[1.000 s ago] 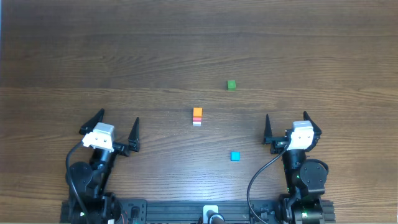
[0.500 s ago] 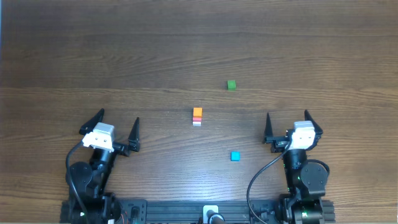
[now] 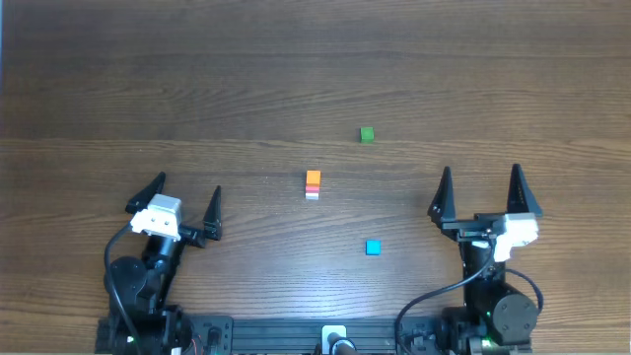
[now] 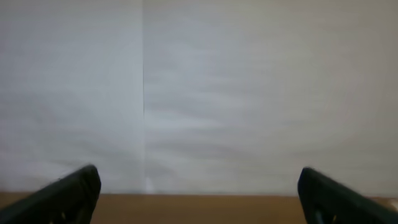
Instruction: Stack Cubes
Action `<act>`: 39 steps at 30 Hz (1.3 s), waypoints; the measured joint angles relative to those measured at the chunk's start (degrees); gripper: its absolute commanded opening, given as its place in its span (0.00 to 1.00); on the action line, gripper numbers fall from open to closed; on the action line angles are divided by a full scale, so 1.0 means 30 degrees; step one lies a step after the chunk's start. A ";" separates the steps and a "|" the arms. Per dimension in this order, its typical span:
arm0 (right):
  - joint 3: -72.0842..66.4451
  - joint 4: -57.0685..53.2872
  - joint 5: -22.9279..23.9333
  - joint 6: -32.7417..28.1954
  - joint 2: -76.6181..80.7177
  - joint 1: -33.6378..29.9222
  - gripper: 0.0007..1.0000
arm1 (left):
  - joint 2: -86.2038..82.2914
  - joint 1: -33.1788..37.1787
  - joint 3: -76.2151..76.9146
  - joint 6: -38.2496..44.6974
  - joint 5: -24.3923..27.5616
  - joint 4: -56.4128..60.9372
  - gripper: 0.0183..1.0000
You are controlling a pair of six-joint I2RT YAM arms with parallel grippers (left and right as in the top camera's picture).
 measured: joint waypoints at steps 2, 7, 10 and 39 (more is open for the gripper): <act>0.1297 -0.1297 -0.0022 -0.0029 0.0357 0.0000 0.99 | 0.0000 0.0000 0.0000 0.0000 0.0000 0.0000 1.00; 0.6171 -0.4794 -0.0277 -0.0073 0.2965 0.0000 0.99 | 0.0000 0.0000 0.0000 0.0000 0.0000 0.0000 1.00; 0.9362 -0.6914 -0.0488 -0.0095 0.5515 0.0007 0.99 | 0.0000 0.0000 0.0000 0.0000 0.0000 0.0000 1.00; 2.5587 -1.8615 -0.0481 0.3053 3.5751 0.4903 0.99 | -0.0036 0.0000 0.0000 0.0000 0.0007 0.0000 1.00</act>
